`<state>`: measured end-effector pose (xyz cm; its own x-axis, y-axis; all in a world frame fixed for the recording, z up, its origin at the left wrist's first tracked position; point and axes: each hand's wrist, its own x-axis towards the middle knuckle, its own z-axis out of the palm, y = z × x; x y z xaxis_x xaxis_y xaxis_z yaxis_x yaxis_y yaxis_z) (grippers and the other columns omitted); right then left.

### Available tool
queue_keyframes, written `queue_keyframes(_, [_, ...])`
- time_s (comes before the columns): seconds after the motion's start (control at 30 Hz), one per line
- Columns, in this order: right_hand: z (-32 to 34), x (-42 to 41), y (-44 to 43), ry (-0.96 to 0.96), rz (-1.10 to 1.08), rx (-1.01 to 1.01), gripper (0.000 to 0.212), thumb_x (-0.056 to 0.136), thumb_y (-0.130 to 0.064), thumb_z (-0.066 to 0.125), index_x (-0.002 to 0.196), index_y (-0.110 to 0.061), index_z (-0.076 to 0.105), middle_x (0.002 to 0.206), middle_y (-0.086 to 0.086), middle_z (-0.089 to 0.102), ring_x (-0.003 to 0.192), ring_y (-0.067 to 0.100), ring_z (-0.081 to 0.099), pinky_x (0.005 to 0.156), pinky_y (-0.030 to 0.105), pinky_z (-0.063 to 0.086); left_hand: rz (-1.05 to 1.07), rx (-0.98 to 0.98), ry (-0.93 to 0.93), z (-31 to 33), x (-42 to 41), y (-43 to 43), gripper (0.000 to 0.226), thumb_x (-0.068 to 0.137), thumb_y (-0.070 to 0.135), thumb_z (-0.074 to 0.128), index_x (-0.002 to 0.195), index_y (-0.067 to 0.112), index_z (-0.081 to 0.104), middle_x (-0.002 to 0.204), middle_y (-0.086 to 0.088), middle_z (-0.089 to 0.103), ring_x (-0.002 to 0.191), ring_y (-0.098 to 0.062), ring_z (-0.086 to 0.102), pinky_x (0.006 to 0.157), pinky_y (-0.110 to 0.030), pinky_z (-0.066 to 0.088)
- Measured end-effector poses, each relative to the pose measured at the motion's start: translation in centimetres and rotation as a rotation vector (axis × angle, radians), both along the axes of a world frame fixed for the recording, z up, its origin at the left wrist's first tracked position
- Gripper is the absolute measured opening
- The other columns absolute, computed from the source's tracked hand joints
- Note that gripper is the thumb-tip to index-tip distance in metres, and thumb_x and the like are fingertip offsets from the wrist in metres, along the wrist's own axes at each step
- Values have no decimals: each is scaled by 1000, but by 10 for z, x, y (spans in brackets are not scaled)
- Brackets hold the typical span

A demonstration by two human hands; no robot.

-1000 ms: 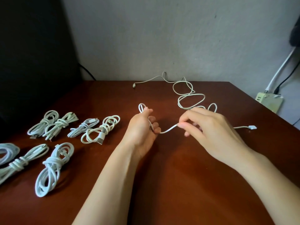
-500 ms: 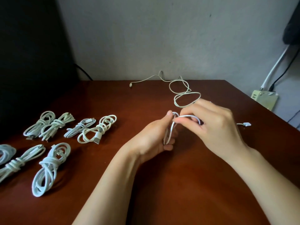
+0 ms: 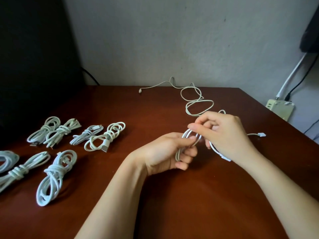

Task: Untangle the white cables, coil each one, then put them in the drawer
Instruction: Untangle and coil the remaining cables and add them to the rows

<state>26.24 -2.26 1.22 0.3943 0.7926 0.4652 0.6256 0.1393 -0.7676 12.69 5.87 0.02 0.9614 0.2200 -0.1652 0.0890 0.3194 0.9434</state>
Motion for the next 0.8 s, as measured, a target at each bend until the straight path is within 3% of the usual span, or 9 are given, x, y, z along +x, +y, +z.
queue_keyframes(0.13, [5,1,-3,111,153,-170,28,75,-39,65,65,-13,66,45,1,53,34,10,44,40,18,35,-84,-89,-20,2,-4,3,18,98,13,33,94,10,51,59,2,37,46,-4,28,45,-17,22])
queue_keyframes(0.2, [6,0,-3,153,136,-170,27,80,-30,67,61,-11,62,42,0,52,30,9,41,36,16,31,-97,-90,-33,3,-4,2,15,94,19,39,92,10,52,60,2,39,47,-4,28,45,-17,22])
queue_keyframes(0.27, [7,-1,-3,185,84,-131,29,83,-20,69,58,-10,58,40,-1,50,27,10,38,34,14,28,-69,-24,-50,4,-4,1,21,89,29,45,93,10,54,64,1,42,50,-4,28,46,-16,23])
queue_keyframes(0.37, [4,0,-1,145,13,-66,29,82,-20,70,56,-13,60,40,-1,51,27,10,40,35,16,30,23,138,-75,3,-1,1,31,94,35,43,100,7,55,71,0,50,55,-5,35,50,-16,30])
queue_keyframes(0.57, [0,-3,0,15,-73,6,26,80,-25,73,59,-13,64,41,-5,55,32,7,44,42,14,35,134,317,-23,1,-1,1,26,103,18,35,92,13,58,66,3,48,62,-9,45,62,-21,40])
queue_keyframes(0.7, [0,-2,0,-1,-89,6,26,81,-23,73,59,-12,64,40,-6,53,32,7,45,42,12,34,118,230,-14,4,0,-4,25,96,3,27,98,8,52,66,-1,45,52,-11,36,52,-22,29])
queue_keyframes(0.8, [3,-2,0,55,-90,4,27,81,-23,73,57,-15,63,39,-5,53,29,7,43,38,13,33,136,215,-20,5,0,-4,28,100,9,26,102,5,54,65,-1,45,49,-9,30,49,-21,24])
